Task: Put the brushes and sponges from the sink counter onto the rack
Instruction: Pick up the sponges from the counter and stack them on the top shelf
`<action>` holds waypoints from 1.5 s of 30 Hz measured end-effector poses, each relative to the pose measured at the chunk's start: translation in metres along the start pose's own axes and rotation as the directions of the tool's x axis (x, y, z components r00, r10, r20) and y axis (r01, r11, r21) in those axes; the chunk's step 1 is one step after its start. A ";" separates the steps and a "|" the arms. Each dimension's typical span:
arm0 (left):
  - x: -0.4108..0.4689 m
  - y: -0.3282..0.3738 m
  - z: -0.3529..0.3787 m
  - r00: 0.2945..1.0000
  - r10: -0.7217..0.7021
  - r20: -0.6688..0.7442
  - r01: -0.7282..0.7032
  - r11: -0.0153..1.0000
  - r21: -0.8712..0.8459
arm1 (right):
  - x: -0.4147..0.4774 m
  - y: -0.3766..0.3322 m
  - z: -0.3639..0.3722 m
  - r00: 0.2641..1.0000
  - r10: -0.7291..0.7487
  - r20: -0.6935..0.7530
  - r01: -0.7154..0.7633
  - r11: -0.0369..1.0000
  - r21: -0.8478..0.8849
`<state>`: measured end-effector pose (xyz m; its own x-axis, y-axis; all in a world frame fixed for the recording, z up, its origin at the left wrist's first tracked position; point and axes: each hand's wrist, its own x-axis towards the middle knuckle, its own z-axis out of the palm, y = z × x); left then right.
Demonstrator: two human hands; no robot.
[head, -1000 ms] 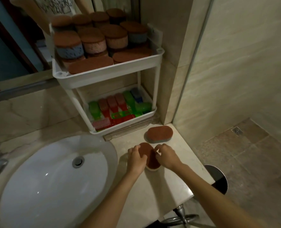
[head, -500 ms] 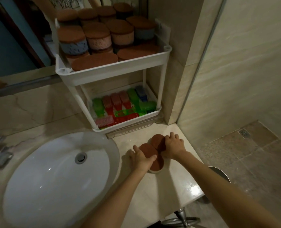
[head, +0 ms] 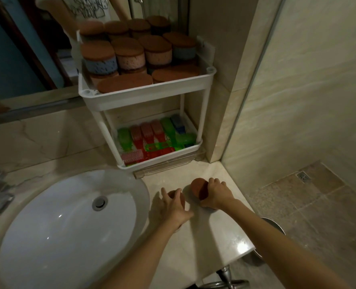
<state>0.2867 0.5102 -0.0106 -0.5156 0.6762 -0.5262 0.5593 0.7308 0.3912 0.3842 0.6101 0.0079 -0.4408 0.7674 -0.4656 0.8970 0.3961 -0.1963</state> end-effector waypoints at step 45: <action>-0.032 0.069 -0.337 0.798 0.487 -0.356 -0.471 0.871 0.135 | -0.004 -0.133 -0.279 0.803 -0.416 -0.426 0.448 0.894 -0.029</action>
<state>0.1238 0.5702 0.2878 -0.3703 0.9281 0.0398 0.8184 0.3056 0.4867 0.2576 0.6954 0.2770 -0.7420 0.6661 0.0753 0.6029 0.7122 -0.3594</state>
